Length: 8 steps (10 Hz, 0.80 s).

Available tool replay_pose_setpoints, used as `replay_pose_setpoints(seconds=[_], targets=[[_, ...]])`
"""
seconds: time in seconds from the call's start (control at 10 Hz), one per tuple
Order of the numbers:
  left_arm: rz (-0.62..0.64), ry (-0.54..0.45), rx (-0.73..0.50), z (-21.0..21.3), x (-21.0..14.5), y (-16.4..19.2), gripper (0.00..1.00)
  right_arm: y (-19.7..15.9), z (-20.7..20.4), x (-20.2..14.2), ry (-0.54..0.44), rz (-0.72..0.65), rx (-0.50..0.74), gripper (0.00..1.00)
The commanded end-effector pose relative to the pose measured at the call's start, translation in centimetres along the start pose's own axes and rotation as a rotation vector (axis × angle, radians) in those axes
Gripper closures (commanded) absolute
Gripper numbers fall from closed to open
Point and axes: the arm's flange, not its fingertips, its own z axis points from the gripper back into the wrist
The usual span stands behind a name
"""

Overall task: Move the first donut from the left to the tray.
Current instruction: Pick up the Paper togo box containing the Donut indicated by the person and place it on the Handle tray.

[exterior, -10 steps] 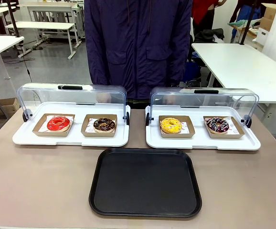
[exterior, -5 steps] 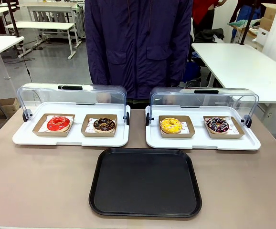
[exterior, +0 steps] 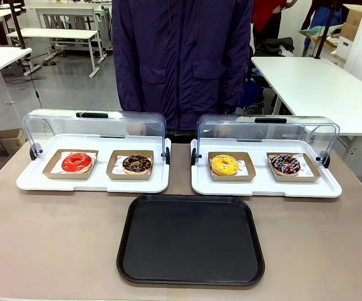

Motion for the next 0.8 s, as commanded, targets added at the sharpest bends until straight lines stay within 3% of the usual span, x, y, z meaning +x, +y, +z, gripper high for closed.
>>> replay_pose_setpoints(seconds=[0.0, 0.7], targets=[[-0.011, -0.007, -0.008, 0.05, 0.05, -0.05, 0.00, 0.22, -0.17, 0.01, -0.018, 0.011, 0.001, 0.00], [-0.011, -0.007, -0.008, 0.05, 0.05, -0.05, 0.00, 0.22, -0.17, 0.01, -0.018, 0.011, 0.001, 0.00]])
